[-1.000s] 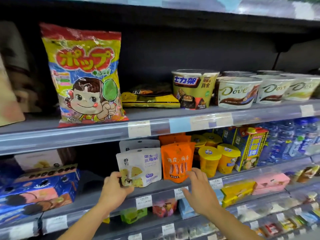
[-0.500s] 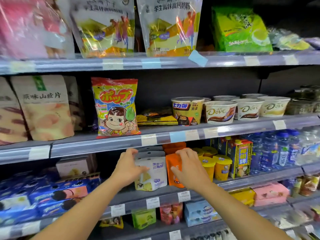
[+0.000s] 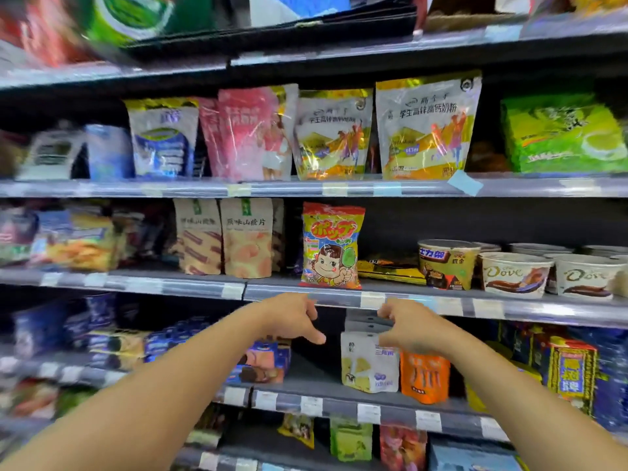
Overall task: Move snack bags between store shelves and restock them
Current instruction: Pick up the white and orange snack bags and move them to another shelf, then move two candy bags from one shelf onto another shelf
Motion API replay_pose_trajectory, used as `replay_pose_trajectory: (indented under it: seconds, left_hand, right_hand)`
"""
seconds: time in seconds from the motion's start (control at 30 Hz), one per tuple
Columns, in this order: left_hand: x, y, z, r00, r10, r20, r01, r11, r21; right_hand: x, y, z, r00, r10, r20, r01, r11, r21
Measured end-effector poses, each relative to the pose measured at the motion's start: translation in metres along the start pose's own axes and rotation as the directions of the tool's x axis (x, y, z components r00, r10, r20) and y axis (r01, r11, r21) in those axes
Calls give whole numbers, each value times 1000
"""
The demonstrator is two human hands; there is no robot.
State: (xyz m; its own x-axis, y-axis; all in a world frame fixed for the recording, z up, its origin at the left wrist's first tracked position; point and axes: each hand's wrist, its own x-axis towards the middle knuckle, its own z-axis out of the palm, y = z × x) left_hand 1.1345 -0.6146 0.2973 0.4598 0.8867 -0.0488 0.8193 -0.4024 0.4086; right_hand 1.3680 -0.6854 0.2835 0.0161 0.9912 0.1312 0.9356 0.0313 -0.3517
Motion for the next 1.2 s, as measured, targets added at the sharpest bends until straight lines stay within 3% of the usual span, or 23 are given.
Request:
replay_pose_trajectory:
  seconds: [0.27,0.6,0.87,1.0,1.2]
  left_hand:
    - [-69,-17,-52,986,-85,140,48,968,248]
    - [-77,-104,-75,935,-192,296,142,973,184]
    - [2,-158,-88,940,-59,337,-14,978,210]
    - [47,-152,-89,918,-11,396,-85,971,223]
    - [100,-124,-98,954,124,274,-168,975,145]
  right_hand:
    - [2,-64,-7,973,-97,211,126,984,-127]
    - [46,-125,34,931,-55,360,112,984,-141]
    - [84,-136,45,973,88,211,-87,996,-15]
    - [94,-114,37,982,188,26,-188,982,3]
    - [131,-76,17,938,312,-151,-268,929,255]
